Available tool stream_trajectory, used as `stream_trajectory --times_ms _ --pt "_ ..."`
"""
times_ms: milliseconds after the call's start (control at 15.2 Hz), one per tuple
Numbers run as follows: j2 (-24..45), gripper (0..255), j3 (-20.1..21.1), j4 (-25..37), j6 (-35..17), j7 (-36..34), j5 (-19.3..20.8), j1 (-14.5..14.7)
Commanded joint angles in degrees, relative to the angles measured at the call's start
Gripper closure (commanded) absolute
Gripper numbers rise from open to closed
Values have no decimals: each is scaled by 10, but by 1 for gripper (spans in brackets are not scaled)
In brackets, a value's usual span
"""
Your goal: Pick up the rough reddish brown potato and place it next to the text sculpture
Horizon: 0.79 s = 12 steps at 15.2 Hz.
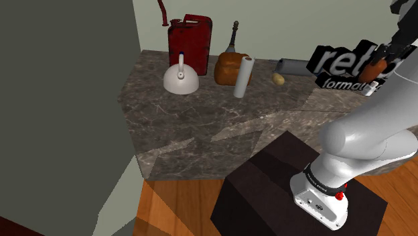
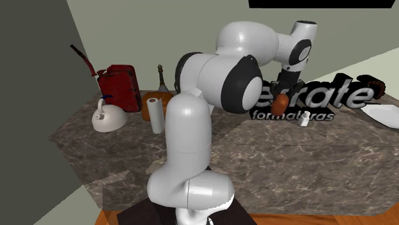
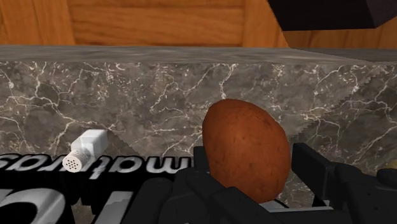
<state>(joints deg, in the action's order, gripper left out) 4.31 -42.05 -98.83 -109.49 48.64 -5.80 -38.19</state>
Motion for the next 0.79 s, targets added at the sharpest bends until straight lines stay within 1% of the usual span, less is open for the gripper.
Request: stream_trajectory --times_ms 0,726 --pt "0 255 0 -16 -16 1 -1 0" --pt "14 255 2 -87 -97 13 -15 -1"
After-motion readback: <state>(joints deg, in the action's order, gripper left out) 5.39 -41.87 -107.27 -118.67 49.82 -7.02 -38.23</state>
